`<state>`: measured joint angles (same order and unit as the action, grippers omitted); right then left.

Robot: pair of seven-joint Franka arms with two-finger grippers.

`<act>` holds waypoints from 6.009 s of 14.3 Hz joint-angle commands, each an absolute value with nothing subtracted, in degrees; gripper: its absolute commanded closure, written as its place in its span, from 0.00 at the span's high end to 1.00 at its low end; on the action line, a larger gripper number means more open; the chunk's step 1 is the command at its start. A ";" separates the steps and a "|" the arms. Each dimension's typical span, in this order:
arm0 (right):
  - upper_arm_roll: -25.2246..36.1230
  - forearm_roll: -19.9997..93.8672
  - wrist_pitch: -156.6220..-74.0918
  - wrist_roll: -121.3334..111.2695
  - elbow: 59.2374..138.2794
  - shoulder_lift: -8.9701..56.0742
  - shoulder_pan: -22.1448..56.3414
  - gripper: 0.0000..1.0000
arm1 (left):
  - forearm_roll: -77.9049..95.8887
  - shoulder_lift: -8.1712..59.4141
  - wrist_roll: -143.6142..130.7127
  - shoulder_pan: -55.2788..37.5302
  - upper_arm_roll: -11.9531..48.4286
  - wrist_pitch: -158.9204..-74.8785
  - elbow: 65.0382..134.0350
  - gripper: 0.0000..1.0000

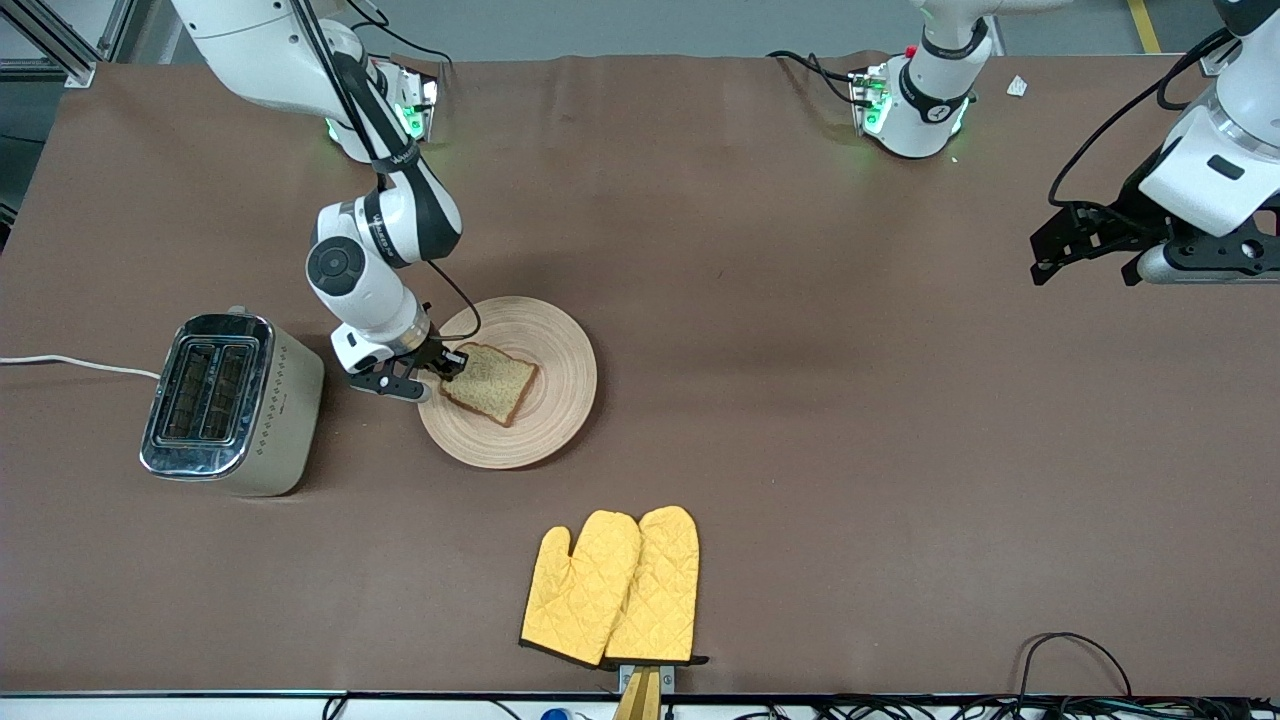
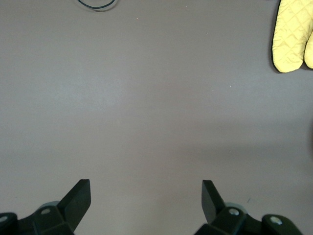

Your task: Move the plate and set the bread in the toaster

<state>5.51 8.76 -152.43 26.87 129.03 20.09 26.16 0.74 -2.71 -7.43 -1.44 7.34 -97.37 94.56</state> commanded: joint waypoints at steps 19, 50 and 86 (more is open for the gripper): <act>7.38 -45.34 -86.13 6.24 88.61 18.54 22.77 0.00 | 1.76 -2.29 -6.68 -1.32 7.21 -97.82 93.69 1.00; 6.94 -41.49 -89.47 13.01 85.69 29.53 17.41 1.00 | 1.67 -2.46 -6.59 -1.32 7.12 -97.56 93.78 1.00; 6.77 -2.20 -88.51 -2.02 77.96 9.14 0.70 1.00 | 1.58 -2.37 -7.46 -1.32 7.12 -97.56 93.60 1.00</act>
